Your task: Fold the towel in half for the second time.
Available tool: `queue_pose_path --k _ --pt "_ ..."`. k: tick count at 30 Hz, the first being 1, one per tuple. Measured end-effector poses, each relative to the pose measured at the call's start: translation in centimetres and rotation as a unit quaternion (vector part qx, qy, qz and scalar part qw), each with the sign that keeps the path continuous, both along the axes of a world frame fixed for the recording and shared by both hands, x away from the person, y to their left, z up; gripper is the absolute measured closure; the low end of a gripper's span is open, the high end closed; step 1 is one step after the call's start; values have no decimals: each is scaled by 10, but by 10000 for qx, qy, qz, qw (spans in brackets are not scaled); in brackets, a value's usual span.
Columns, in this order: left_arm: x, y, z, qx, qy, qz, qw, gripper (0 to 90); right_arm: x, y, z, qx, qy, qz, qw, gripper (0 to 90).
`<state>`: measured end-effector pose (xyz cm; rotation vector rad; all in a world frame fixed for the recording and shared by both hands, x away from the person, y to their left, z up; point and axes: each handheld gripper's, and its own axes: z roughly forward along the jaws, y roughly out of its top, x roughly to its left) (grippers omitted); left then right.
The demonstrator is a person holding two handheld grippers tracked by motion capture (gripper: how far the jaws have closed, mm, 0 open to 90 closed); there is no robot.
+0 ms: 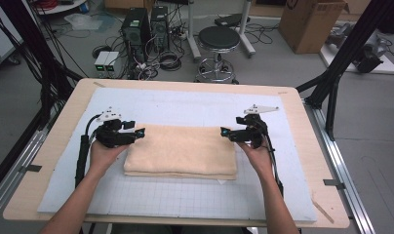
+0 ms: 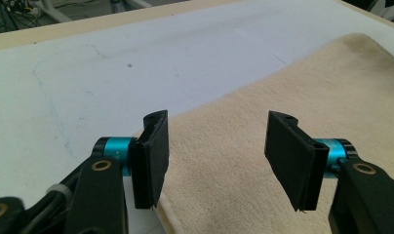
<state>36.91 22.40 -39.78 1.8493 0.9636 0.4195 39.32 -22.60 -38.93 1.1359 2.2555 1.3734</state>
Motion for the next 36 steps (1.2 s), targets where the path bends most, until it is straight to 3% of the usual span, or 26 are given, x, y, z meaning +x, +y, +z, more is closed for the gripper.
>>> queue_pose_path --k 24,27,30,36 --pt "-24 12 5 -72 -35 -268 9996 378 -20 3 13 -260 -45 177 9995 125" --pt "-30 11 7 44 -80 -315 9995 365 -24 4 14 -286 -18 223 9993 122" --pt "-37 11 6 -21 -170 -319 9993 366 -31 2 12 -265 -191 178 9993 123" --pt "-48 12 1 29 -228 -337 9992 356 -40 -3 2 -280 -171 158 9993 123"
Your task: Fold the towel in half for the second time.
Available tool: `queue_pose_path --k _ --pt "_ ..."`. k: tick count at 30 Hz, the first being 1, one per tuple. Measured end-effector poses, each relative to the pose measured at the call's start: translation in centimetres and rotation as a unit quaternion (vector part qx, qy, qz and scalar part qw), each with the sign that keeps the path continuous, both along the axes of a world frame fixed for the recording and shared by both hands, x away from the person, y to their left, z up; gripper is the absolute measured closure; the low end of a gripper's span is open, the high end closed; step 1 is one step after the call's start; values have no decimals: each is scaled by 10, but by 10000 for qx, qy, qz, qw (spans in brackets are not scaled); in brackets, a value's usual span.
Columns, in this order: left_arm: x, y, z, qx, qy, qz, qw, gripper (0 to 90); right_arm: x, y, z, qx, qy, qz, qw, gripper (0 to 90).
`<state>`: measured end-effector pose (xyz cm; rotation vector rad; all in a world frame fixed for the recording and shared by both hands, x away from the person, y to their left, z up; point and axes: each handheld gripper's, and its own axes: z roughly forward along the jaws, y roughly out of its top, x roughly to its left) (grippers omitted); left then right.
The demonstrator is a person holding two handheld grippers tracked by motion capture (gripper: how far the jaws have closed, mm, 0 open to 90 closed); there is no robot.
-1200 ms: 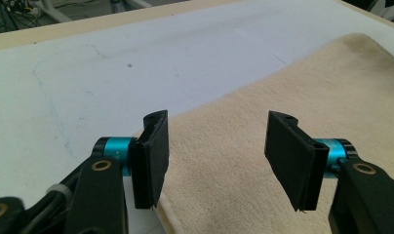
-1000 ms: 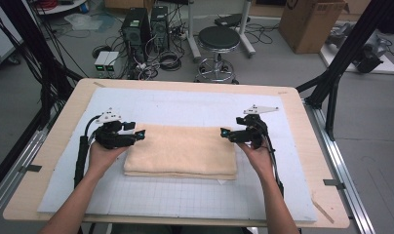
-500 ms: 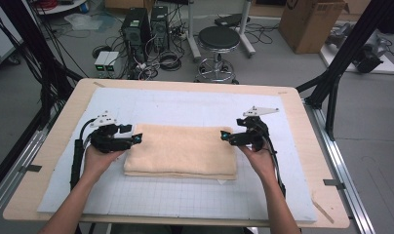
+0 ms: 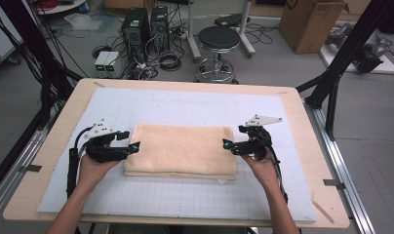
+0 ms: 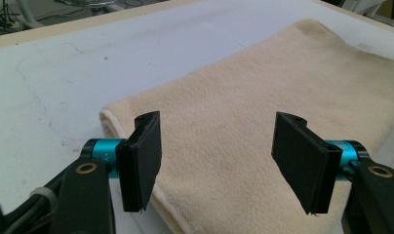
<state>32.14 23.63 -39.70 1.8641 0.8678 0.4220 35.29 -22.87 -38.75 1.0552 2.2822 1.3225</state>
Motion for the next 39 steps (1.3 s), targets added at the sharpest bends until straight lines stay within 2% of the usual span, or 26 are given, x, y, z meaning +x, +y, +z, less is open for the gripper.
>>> queue_pose_path --k 5,7,10,14,16,19,22,27,39 --pt "-7 4 -5 -5 13 -4 10000 355 -9 -3 -5 -29 26 -29 10000 123" --pt "-9 6 -8 -34 49 4 10000 354 -13 -5 -6 -11 -69 -42 10000 123" --pt "-12 6 -9 -32 44 -10 10000 352 -17 -6 -10 -22 -66 -47 10000 123" --pt "-16 5 -9 115 58 -31 9999 341 -22 -10 -18 -72 -1 -81 9999 123" --pt "-20 5 -8 159 51 -58 9998 340 -25 -12 -18 -70 -9 -84 9999 123" --pt "-27 6 -9 72 -15 -64 10000 342 -30 -14 -19 -63 -66 -88 9999 123" --pt "-31 8 -11 119 16 -95 9999 340 -38 -17 -19 -45 -68 -79 9999 123" --pt "-40 14 -11 62 -38 -17 10000 324 -49 -23 -20 -5 -129 -118 9998 122" --pt "-57 23 -15 115 -51 62 9999 301 -71 -39 -25 52 -143 -241 9996 122"
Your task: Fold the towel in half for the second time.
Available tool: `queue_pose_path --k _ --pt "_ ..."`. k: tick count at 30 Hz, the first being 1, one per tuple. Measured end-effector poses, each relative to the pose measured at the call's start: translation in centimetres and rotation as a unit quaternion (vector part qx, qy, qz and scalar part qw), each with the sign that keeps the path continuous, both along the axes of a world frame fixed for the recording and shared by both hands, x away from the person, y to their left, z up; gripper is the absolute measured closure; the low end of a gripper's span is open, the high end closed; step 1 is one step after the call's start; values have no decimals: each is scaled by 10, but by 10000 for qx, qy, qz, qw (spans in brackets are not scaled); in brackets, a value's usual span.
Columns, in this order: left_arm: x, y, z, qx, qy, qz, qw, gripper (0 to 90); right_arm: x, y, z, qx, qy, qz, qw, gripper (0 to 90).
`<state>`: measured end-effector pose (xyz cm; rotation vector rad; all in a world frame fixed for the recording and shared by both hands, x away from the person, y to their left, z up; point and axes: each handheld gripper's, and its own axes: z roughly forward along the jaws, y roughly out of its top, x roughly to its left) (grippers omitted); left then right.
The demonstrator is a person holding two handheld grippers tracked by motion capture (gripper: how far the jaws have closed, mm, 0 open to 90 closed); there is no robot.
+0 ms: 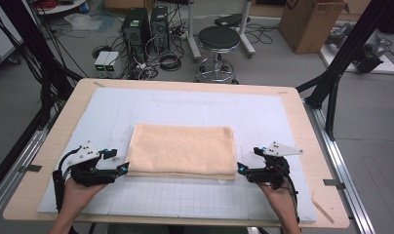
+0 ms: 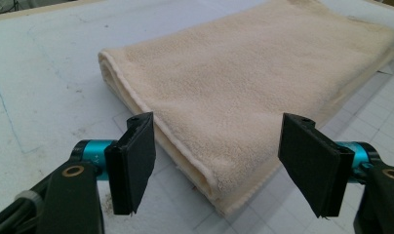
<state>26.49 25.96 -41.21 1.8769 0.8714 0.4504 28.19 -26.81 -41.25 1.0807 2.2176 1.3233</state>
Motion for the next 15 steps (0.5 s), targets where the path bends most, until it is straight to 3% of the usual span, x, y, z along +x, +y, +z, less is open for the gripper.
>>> queue_pose_path --k 6,15 --pt "-8 1 -3 99 -52 52 9999 284 -8 -4 -2 -94 -17 -34 9999 121" --pt "-17 4 -7 165 -17 68 9998 279 -19 -8 -3 -50 -50 -38 10000 121"
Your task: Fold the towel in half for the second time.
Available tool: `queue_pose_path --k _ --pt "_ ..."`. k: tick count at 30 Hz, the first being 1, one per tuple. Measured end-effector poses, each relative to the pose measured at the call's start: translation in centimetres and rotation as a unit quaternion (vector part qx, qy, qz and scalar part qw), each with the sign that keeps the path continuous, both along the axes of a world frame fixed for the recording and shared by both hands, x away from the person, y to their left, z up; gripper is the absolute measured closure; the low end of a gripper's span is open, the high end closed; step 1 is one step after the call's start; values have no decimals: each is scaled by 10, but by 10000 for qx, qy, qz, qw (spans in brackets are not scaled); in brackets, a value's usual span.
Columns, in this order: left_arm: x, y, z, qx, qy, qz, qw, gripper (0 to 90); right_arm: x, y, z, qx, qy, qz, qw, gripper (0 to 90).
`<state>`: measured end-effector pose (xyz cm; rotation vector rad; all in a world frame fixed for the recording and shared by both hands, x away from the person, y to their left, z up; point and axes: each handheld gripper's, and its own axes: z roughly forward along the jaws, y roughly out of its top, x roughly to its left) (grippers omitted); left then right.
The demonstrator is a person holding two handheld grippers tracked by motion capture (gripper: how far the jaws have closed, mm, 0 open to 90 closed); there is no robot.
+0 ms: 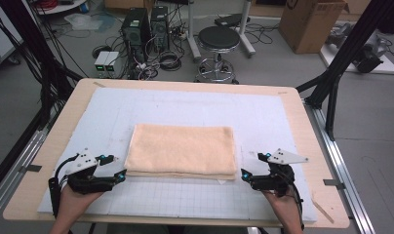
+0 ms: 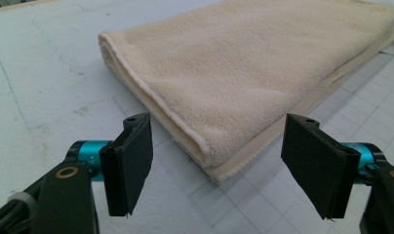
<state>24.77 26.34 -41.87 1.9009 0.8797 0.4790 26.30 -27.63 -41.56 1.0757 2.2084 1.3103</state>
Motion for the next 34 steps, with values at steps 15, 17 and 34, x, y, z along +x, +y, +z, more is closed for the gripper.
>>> queue_pose_path --k 15,17,34 --pt "-20 6 -4 74 15 156 9998 278 -15 0 -3 -55 -3 60 10000 121" --pt "-21 7 -5 76 25 157 9998 278 -17 1 -3 -60 21 62 10000 121" --pt "-19 7 -6 -10 21 119 9999 278 -18 -1 -7 -18 25 30 10000 121"
